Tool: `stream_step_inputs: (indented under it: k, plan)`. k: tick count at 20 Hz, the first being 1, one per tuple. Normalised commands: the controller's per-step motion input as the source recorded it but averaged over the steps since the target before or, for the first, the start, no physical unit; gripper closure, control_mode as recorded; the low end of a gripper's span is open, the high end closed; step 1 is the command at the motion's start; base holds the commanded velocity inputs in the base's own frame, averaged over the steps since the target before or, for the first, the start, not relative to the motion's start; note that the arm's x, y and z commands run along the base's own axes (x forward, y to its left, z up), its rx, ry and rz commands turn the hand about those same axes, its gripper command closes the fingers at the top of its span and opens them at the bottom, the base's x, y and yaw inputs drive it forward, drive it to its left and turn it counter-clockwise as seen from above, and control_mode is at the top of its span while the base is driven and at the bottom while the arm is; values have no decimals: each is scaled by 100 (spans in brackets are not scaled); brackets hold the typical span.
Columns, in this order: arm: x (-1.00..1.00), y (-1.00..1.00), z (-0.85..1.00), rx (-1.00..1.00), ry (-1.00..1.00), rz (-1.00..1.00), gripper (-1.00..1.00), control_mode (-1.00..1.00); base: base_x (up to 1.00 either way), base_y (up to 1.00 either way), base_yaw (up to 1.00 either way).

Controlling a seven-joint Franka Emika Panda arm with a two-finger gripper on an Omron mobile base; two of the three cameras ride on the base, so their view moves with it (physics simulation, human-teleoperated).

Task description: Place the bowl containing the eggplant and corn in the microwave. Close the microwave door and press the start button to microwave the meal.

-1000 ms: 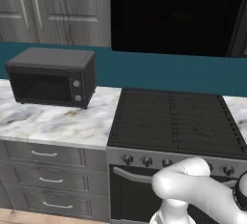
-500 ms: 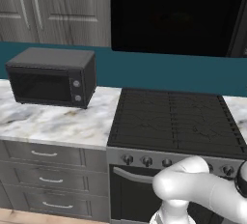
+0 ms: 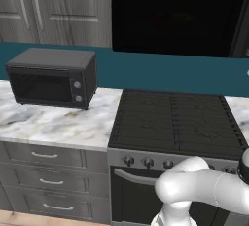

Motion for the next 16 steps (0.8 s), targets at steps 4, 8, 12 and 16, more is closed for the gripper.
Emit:
stream_step_inputs:
  k: [4,8,12,16]
  plan:
    - [39,-20,-10,0,0,0,100,-100,0,0,0]
    - [34,-17,-21,0,0,0,100,-100,0,0,0]
    - [41,-2,-54,-6,-8,-4,100,-100,0,0,0]
    - [49,0,-74,-22,-17,-24,100,-100,0,0,0]
